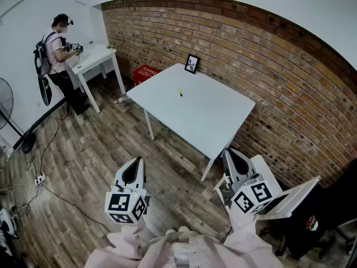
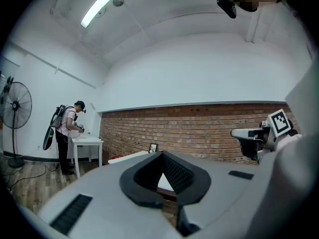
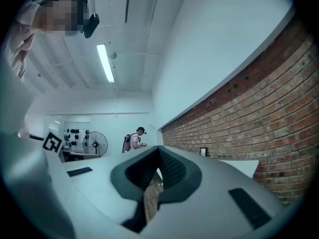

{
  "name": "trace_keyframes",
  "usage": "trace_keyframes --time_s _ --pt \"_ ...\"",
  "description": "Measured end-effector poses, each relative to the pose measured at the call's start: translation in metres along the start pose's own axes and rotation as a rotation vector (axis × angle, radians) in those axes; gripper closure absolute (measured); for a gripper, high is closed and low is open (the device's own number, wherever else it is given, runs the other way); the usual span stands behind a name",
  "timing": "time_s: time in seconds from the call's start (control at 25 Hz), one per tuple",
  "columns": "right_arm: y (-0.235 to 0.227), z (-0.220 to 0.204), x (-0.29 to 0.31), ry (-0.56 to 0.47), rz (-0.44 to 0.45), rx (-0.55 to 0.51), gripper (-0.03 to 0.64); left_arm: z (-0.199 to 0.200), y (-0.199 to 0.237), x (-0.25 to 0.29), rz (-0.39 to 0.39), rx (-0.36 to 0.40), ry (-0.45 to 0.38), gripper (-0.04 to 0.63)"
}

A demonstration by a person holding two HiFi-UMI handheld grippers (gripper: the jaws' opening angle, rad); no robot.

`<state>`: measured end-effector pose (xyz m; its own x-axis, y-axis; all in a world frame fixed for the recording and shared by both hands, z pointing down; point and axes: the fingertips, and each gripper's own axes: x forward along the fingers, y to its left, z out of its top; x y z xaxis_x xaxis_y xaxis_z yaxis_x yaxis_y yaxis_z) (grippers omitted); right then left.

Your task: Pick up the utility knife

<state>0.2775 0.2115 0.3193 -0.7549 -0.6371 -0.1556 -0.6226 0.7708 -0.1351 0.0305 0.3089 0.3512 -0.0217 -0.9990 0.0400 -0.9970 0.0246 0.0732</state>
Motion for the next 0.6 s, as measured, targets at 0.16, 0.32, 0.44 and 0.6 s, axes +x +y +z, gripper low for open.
trace_keyframes --time_s 0.16,0.32,0.44,0.6 --pt "-0.003 0.0 0.001 0.007 0.003 -0.005 0.614 0.001 -0.003 0.003 0.004 -0.002 0.003 0.601" --pt "-0.008 -0.003 0.005 0.01 0.006 -0.018 0.615 0.001 -0.008 0.008 0.007 -0.001 0.0 0.601" --pt "-0.012 -0.006 0.006 0.014 0.008 -0.029 0.614 0.0 -0.011 0.011 0.012 0.002 -0.004 0.601" --pt "-0.021 -0.006 0.008 0.007 0.017 -0.018 0.614 0.001 -0.015 0.016 0.019 0.006 -0.007 0.601"
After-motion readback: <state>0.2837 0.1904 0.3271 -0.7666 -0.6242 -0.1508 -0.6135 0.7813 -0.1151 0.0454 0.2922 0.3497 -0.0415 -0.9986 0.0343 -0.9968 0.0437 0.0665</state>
